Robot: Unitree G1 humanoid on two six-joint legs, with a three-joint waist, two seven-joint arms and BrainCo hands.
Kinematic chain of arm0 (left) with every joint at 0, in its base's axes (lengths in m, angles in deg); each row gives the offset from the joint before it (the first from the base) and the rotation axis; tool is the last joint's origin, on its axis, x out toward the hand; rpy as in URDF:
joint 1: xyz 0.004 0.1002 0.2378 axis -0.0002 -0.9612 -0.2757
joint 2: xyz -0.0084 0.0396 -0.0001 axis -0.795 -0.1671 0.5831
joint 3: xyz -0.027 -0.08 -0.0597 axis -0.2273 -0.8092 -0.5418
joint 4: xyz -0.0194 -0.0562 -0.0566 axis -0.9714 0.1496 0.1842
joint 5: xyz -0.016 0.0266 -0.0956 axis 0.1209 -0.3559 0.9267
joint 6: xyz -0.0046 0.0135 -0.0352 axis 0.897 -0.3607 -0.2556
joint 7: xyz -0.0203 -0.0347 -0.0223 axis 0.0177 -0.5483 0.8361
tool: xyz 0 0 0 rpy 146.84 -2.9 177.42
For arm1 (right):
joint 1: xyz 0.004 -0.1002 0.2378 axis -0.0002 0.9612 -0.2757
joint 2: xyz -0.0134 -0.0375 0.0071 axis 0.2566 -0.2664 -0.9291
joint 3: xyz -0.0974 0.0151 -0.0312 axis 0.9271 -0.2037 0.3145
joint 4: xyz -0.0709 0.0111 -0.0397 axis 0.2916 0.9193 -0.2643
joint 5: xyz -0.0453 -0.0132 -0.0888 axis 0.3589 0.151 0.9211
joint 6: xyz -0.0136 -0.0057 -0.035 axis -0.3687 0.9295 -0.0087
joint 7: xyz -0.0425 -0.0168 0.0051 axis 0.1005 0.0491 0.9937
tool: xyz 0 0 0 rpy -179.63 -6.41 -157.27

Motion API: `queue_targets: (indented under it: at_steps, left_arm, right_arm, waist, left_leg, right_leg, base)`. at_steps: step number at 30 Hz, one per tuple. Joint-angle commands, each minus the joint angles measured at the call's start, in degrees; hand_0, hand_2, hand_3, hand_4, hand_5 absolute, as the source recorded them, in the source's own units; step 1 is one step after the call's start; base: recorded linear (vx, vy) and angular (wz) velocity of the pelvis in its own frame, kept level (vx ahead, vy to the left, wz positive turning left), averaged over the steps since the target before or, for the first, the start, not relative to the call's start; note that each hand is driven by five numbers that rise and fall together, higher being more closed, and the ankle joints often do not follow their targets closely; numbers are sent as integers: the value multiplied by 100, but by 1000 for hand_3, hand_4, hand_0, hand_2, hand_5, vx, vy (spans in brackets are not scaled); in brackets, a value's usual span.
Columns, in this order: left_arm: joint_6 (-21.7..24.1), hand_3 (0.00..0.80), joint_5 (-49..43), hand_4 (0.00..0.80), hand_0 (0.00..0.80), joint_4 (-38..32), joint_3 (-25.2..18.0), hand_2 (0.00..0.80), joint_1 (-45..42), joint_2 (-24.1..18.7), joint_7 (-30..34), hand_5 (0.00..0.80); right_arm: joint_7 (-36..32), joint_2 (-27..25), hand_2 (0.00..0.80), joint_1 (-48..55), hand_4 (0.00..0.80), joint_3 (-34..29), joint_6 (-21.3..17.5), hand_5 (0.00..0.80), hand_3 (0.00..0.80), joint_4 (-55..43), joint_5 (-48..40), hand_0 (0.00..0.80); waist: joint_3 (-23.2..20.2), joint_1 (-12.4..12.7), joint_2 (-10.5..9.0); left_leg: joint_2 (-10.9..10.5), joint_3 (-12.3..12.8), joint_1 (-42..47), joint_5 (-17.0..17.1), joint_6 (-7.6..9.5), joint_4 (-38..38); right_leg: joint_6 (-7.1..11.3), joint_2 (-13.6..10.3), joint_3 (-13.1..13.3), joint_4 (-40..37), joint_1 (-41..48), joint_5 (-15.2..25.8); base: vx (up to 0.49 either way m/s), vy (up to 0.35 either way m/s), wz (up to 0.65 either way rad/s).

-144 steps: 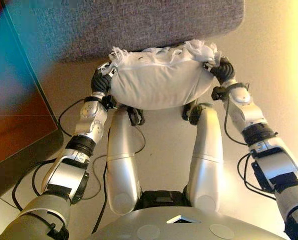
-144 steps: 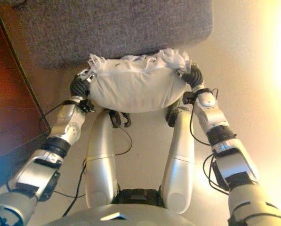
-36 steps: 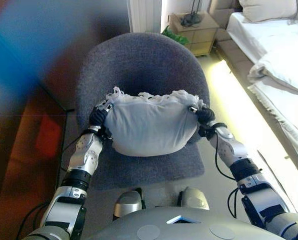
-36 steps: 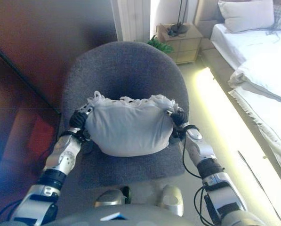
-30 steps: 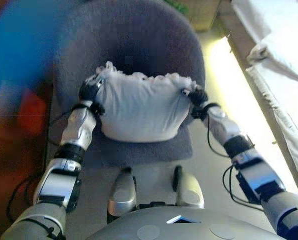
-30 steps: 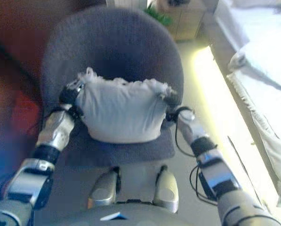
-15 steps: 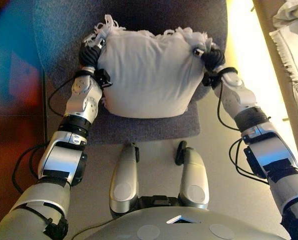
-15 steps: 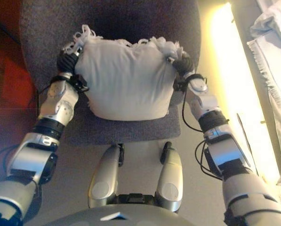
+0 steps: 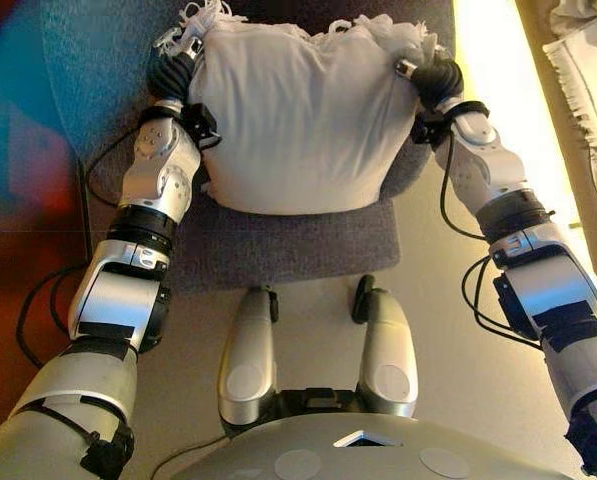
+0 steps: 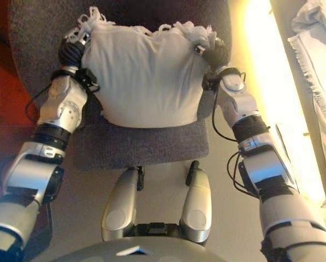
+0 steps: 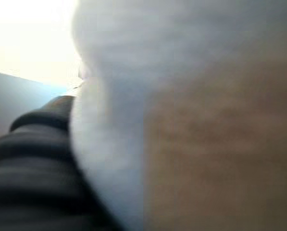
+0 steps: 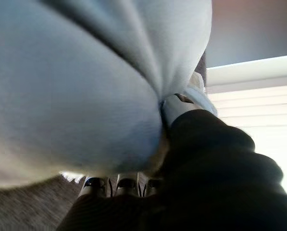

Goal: Pick up the cushion and take it to the sofa

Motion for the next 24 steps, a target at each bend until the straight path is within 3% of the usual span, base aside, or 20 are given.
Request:
queue_targets:
  at_steps: [1,6,13,18,24]
  left_arm:
    - [367,800,79,800,800,-278,527,800,1299,134,138,800]
    - [415,800,257,800,800,-83,655,800,1594,64,-54,800]
    - [339,800,217,800,800,15,667,800,1288,106,-125,800]
    - [253,800,626,800,800,672,750,800,1465,245,-189,800]
    - [198,800,792,800,800,986,808,800,1554,180,-255,800]
  right_arm:
    - [-117,166,800,-1324,800,133,-456,800,800,-340,-111,800]
    - [-145,124,800,-1491,800,225,-412,800,800,-151,-275,800]
    - [-32,115,800,-1210,800,272,-361,800,800,-178,-95,800]
    - [-226,224,800,-1462,800,475,-140,800,800,676,-127,800]
    - [-582,176,800,-1570,800,618,49,800,800,1117,-444,800]
  waist:
    - [-512,42,95]
    - [-494,-2,138]
    - [-466,-33,148]
    - [-485,-59,151]
    - [-416,-61,172]
  left_leg:
    - [104,-45,302,-91,-94,-384]
    - [142,-22,163,-79,-137,-337]
    - [157,-15,97,-71,-158,-250]
    - [189,9,3,-52,-198,-155]
    - [207,1,-211,-35,-210,-3]
  right_leg:
    - [28,-28,-1,-394,366,-61]
    - [-7,-17,8,-333,231,-78]
    - [-66,8,36,-207,163,-128]
    - [-80,17,45,-117,70,-134]
    - [-122,53,72,23,-138,-131]
  base:
    - [6,-9,-4]
    - [-9,1,-3]
    - [32,-2,-2]
    - [23,-2,0]
    - [-1,-1,1]
